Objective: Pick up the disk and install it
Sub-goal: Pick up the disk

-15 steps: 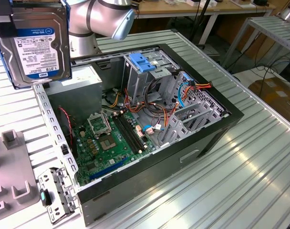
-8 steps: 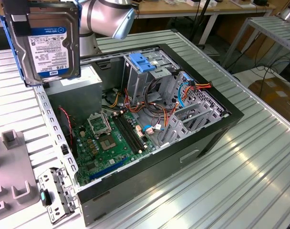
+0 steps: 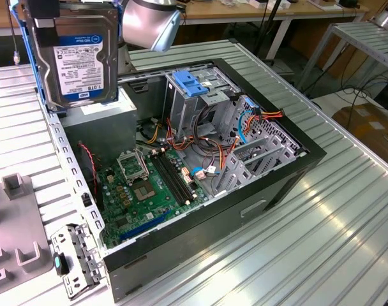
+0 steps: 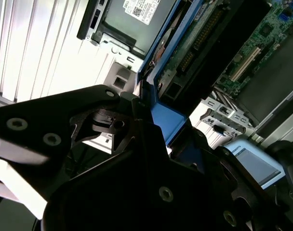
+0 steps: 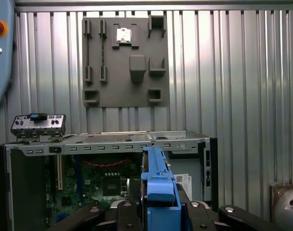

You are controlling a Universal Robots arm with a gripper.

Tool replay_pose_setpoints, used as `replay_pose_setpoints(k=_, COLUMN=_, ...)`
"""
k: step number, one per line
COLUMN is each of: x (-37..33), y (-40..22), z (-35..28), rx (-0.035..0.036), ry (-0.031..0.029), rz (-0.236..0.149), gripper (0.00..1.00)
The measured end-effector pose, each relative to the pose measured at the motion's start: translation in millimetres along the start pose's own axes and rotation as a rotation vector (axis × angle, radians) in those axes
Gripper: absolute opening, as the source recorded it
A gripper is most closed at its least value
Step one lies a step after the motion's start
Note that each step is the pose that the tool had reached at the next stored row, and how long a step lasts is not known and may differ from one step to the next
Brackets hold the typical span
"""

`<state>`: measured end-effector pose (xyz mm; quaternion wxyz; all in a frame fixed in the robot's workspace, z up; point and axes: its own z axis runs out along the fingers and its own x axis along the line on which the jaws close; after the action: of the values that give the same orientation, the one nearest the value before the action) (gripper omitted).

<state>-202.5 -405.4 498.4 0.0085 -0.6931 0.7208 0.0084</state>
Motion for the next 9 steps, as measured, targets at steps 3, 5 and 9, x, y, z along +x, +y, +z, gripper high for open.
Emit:
replay_pose_setpoints(k=3, x=-0.3, y=-6.9, z=0.0, rx=-0.0007, ry=0.0001, rz=0.0, gripper=0.37)
replay_pose_setpoints(k=5, x=-0.4, y=-11.2, z=0.0, rx=-0.0011, ry=0.0001, rz=0.0, gripper=0.37)
replay_pose_setpoints(k=9, x=-0.8, y=-21.0, z=0.1, rx=-0.0019, ry=0.0001, rz=0.0, gripper=0.37)
